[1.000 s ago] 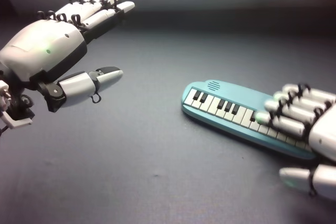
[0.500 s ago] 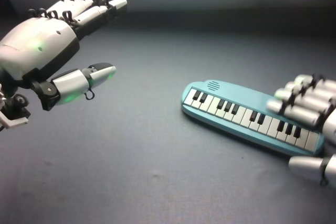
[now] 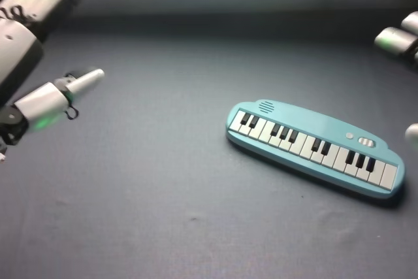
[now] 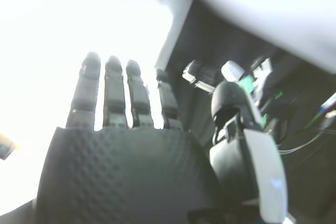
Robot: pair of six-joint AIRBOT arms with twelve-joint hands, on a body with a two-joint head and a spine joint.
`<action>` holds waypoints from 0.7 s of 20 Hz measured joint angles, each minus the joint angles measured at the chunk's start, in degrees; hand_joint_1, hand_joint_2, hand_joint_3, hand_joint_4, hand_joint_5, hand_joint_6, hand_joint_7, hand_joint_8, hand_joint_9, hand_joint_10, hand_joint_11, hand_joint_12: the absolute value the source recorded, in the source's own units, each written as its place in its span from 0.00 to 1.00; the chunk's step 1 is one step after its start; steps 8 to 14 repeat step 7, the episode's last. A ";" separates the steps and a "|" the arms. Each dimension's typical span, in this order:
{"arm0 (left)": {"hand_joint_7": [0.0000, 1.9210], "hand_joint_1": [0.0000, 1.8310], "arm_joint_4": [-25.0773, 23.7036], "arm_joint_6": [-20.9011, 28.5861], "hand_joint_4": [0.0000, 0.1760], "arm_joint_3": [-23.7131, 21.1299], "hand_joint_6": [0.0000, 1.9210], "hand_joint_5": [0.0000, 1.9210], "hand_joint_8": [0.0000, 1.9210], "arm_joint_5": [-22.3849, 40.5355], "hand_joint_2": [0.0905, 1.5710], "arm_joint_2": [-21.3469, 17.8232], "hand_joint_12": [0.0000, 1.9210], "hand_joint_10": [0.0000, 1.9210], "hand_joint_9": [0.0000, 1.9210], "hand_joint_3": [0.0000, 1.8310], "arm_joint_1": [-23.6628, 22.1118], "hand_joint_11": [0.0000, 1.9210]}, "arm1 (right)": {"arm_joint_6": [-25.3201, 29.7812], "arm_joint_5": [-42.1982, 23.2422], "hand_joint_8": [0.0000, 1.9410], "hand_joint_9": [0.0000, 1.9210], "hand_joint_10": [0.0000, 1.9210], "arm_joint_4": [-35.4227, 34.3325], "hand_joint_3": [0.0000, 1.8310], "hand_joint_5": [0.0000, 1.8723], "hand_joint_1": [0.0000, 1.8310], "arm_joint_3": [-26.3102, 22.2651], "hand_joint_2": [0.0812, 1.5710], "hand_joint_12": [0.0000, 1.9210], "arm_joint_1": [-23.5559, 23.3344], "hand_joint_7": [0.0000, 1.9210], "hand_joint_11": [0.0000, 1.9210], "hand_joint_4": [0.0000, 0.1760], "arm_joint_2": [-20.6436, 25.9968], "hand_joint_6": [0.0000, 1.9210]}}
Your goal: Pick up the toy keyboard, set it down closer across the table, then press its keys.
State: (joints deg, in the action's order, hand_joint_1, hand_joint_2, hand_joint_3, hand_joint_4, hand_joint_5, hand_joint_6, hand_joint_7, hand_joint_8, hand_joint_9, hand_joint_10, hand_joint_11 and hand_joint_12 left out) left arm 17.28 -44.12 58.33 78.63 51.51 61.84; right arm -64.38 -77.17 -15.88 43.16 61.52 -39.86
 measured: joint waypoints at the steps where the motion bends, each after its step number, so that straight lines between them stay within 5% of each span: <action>1: 0.00 0.36 0.04 0.00 0.45 -0.24 0.00 0.00 0.00 0.83 0.84 -0.04 0.00 0.00 0.00 0.00 0.20 0.00 | 0.79 -1.66 0.00 0.00 0.00 -0.37 0.00 0.00 0.16 0.00 0.82 0.00 0.87 0.00 0.00 0.56 0.28 0.00; 2: 0.00 0.37 -0.15 0.04 0.32 -0.66 0.00 0.00 0.00 2.82 0.85 -0.35 0.00 0.00 0.00 0.00 0.59 0.00 | 1.64 -5.51 0.00 0.00 0.00 -1.27 0.00 0.00 0.17 -0.22 0.81 0.00 3.02 0.00 0.00 0.41 0.85 0.00; 3: 0.00 0.34 -0.33 0.04 0.26 -0.81 0.00 0.00 0.00 4.63 0.86 -0.46 0.00 0.00 0.00 0.00 0.70 0.00 | 1.70 -8.68 0.00 0.00 0.00 -2.38 0.00 0.00 0.17 -0.76 0.81 0.00 4.85 0.00 0.00 0.11 1.22 0.00; 5: 0.00 0.34 -0.22 0.04 0.16 -1.38 0.00 0.00 0.00 7.43 0.87 -1.11 0.00 0.00 0.00 0.01 0.72 0.00 | 1.77 -13.22 0.00 0.00 0.00 -3.17 0.00 0.00 0.15 -1.60 0.81 0.00 7.02 0.00 0.00 0.10 2.05 0.00; 7: 0.00 0.33 0.15 0.07 0.35 -2.01 0.00 0.00 0.00 10.95 0.86 -2.03 0.00 0.00 0.00 0.00 1.11 0.00 | 1.81 -16.28 0.00 0.00 0.00 -3.52 0.00 0.00 0.13 -1.75 0.81 0.00 6.91 0.00 0.00 0.08 2.86 0.00; 14: 0.00 0.33 0.15 0.07 0.35 -2.01 0.00 0.00 0.00 10.95 0.86 -2.03 0.00 0.00 0.00 0.00 1.11 0.00 | 1.81 -16.28 0.00 0.00 0.00 -3.52 0.00 0.00 0.13 -1.75 0.81 0.00 6.91 0.00 0.00 0.08 2.86 0.00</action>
